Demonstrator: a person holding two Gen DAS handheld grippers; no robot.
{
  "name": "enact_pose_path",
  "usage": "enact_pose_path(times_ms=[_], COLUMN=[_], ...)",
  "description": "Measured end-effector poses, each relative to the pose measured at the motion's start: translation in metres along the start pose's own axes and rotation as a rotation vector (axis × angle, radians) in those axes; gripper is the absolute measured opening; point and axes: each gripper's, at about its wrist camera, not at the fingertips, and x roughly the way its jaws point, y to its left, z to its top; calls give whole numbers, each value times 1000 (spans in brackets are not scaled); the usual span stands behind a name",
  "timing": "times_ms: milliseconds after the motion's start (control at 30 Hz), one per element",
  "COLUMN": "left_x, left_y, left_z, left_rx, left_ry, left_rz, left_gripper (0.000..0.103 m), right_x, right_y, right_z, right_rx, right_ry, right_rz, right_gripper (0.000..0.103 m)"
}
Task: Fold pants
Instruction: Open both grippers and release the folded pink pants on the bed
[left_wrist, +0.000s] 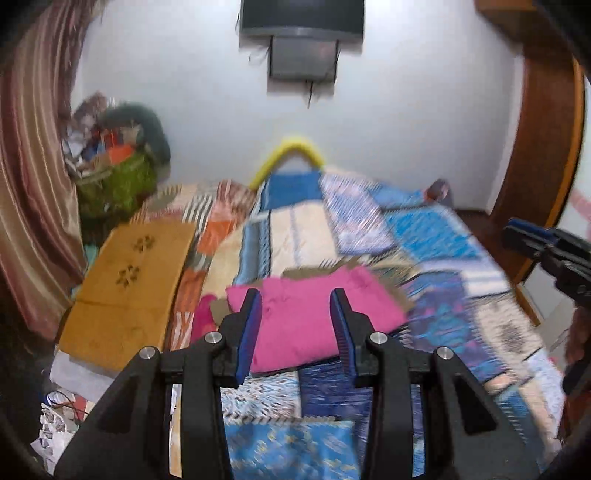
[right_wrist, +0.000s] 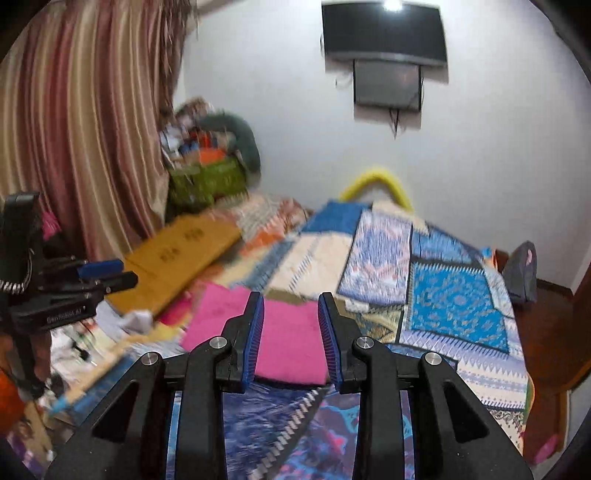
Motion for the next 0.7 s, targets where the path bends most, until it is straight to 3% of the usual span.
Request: enact_pose_path(times_ms=[200,300,367,433,600,667,700], left_x=[-106,-148,-169,-187,-213,-220,-222], left_y=[-30,-41,-47,-52,-60,-62,-63], left_z=[-4,-13,-21,-28,-43,-48,-50], left_rx=[18,16,10,0,-14,-17,-19], left_ry=[-173,-240,-279,-313,-351,-369,-376], left_rz=[-30,-42,-39,-27,-10,14,21], left_gripper=[39,45,54,61,69,88,93], right_x=[-80,-116,-131,-150,-174,-175,-177], right_y=[25,39,46,55,61,62,63], right_z=[2,-5,-10,-17,-28,-31,-33], right_rx=[20,17,7,-12,17,21,23], right_ry=[-148,-210,-244,-289,-349,-361,-368], right_rz=[48,56,60,54,83,63,51], right_gripper=[28,28,34,49,65,76,83])
